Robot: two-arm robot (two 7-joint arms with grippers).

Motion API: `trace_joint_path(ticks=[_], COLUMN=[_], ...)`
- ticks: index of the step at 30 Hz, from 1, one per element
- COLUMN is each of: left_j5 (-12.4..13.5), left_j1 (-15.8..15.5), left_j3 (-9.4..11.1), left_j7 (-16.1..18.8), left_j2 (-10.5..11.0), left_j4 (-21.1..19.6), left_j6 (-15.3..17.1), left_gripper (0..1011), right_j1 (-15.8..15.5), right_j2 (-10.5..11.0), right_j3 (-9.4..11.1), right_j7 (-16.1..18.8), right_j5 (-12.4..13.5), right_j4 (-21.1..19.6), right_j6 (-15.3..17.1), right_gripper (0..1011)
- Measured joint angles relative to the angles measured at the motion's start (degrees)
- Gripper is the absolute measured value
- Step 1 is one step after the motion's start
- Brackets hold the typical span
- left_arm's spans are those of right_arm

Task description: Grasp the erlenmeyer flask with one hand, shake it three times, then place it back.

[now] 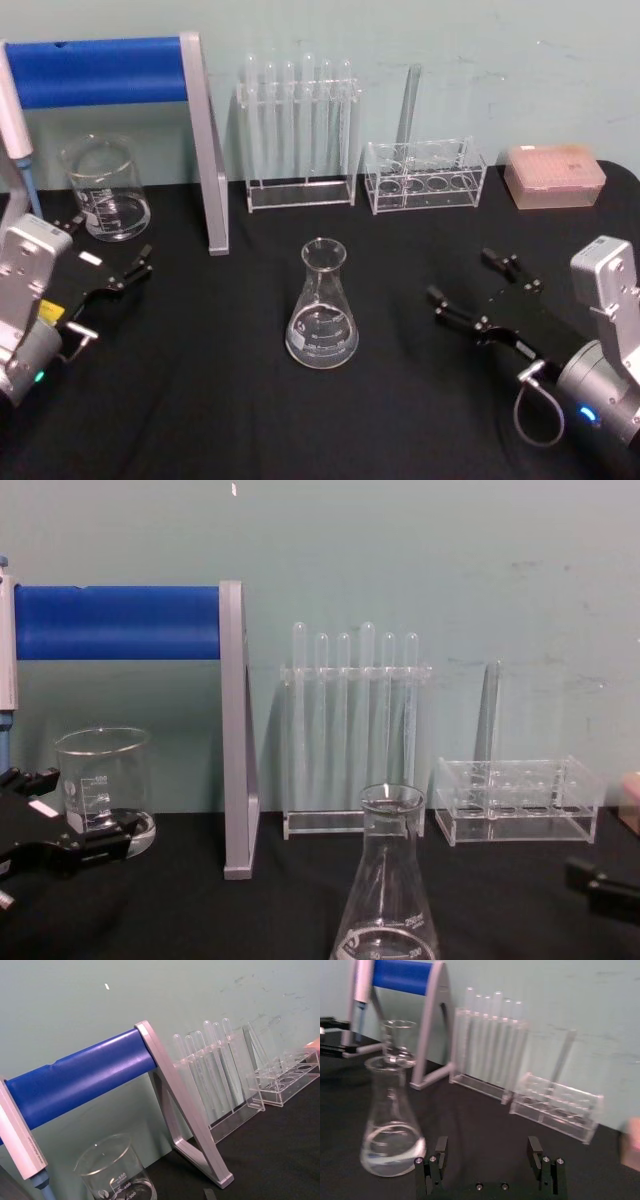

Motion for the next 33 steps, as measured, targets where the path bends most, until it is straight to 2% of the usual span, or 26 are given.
trace_joint_path(ticks=[7, 16, 33], left_j5=[0.0, 0.0, 0.0], left_j1=[0.0, 0.0, 0.0], left_j3=[0.0, 0.0, 0.0], left_j7=[0.0, 0.0, 0.0], left_j2=[0.0, 0.0, 0.0], left_j4=[0.0, 0.0, 0.0], left_j6=[0.0, 0.0, 0.0], left_gripper=[1001, 1001, 1001], right_j1=[0.4, 1.99, 7.01], right_j2=[-2.07, -4.29, -8.71], right_j3=[-1.34, -2.71, -4.11], right_j7=[4.91, 8.95, 14.01], right_j5=[1.64, 1.76, -0.27], right_j4=[0.29, 1.08, 4.77], right_j6=[-0.05, 0.12, 1.1], right_gripper=[1000, 1000, 1000])
